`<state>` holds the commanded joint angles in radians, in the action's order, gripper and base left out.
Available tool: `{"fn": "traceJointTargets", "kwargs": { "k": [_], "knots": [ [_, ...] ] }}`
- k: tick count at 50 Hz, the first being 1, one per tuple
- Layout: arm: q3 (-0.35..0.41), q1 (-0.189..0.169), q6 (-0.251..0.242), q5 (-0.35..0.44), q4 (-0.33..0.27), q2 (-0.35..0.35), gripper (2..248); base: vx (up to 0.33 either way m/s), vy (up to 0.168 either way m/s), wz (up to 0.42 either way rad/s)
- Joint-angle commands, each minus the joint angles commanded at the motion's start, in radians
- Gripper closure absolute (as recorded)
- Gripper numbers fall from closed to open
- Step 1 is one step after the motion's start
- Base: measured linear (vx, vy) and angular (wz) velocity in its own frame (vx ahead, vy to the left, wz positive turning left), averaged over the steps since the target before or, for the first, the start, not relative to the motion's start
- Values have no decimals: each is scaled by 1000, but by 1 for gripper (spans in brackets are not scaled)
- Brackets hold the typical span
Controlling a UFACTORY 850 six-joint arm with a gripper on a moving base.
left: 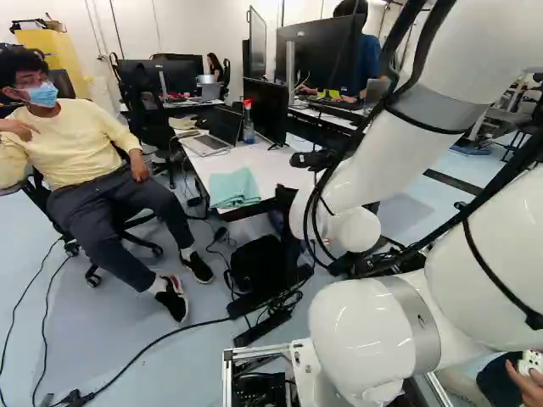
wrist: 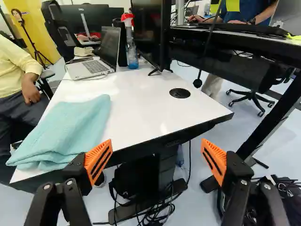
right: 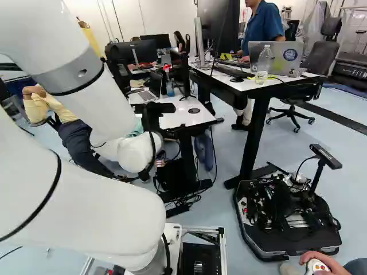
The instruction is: Clean the table with the green towel
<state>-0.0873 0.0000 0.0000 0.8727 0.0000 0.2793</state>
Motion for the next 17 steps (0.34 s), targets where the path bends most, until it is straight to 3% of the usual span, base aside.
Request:
{"fn": "traceJointTargets", "kwargs": {
  "k": [17],
  "knots": [
    [0,0,0,0,0,0,3,0,0,0]
  ]
}}
